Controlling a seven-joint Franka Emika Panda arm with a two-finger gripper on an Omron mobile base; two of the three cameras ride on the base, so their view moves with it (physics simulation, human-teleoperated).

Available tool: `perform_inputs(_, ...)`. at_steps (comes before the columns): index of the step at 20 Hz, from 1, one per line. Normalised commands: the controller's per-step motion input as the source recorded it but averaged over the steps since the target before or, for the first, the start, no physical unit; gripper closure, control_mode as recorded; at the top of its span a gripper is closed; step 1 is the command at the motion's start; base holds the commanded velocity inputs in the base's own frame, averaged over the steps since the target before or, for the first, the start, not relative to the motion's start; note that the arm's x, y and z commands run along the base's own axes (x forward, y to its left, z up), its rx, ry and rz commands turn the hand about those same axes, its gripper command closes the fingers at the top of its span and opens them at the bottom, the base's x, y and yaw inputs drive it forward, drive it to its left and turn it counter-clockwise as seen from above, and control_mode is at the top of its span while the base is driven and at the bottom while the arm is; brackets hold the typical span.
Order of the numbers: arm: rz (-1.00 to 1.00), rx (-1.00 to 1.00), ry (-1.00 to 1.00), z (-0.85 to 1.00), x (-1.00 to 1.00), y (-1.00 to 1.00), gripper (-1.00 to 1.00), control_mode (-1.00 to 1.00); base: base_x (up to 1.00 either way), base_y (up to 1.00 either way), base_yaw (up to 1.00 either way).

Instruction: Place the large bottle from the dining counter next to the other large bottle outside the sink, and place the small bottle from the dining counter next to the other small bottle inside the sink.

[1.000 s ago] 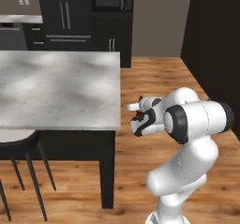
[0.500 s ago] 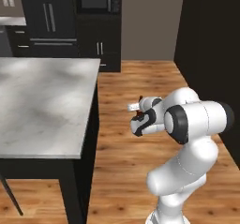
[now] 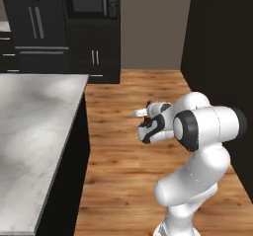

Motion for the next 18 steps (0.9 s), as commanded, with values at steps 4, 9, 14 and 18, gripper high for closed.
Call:
perform_inputs(4,0.0,0.0,0.0,0.0,0.0,0.0,1.0,1.0,0.89,-0.51,0.0)
perform_inputs(9,0.0,0.0,0.0,0.0,0.0,0.0,1.0,1.0,0.93,-0.39,0.06)
perform_inputs(14,0.0,0.0,0.0,0.0,0.0,0.0,1.0,1.0,0.96,-0.3,0.16)
perform_inputs(18,0.0,0.0,0.0,0.0,0.0,0.0,1.0,1.0,0.9,-0.23,0.22)
